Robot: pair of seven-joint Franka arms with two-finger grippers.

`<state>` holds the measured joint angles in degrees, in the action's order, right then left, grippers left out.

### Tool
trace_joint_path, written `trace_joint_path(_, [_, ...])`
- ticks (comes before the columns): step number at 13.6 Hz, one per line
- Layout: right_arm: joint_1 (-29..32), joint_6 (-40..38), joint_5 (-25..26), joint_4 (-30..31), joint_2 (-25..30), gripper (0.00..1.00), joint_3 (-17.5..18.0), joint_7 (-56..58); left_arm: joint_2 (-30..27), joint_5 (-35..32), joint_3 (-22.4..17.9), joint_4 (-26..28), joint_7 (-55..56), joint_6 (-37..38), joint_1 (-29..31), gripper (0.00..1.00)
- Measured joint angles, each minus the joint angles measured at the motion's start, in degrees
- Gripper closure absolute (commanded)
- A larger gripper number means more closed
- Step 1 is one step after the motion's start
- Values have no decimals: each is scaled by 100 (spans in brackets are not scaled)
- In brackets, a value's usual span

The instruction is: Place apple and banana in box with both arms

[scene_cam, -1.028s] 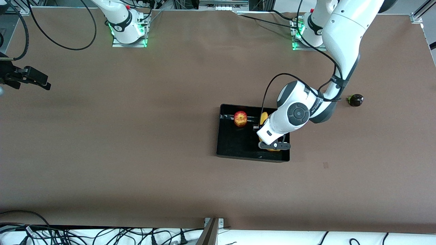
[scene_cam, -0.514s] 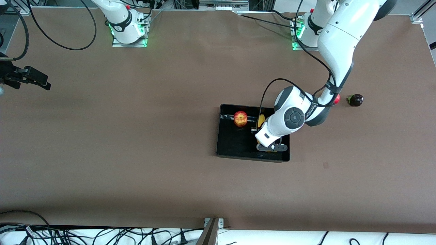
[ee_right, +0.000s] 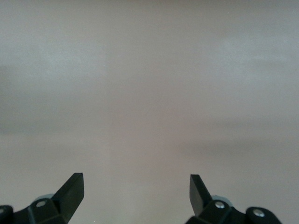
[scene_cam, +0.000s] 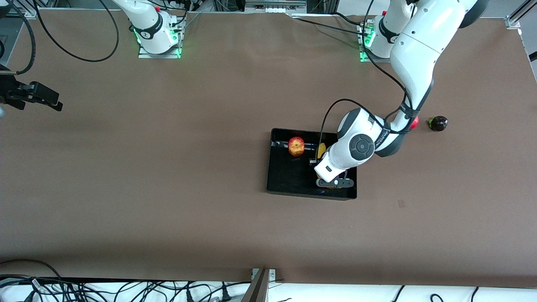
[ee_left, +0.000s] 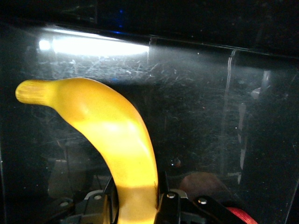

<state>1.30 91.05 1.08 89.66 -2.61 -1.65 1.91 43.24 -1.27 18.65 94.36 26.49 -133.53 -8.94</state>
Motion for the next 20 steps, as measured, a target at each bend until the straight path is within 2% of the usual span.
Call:
trace_joint_path(1, [0,0,0,0,0,0,0,0,-1,0,-1,-8,89,0,9,0])
trace_joint_path(3, [0,0,0,0,0,0,0,0,-58,-1,-3,-75,409,115,25,0])
trace_joint_path(5, [0,0,0,1,0,0,0,0,-331,-2,-4,-216,639,729,40,0])
trace_joint_path(9, [0,0,0,3,0,0,0,0,-1318,-5,-67,-482,773,2014,190,0])
trace_joint_path(13, [0,0,0,6,-1,0,0,0,-2494,-21,-80,-557,713,3364,622,0])
trace_joint_path(17, [0,0,0,9,-1,0,0,0,-3607,-23,-101,-546,-229,4282,1532,0])
trace_joint_path(20, [0,0,0,10,-1,0,0,0,-4144,-23,-122,-526,-1177,4830,2065,0])
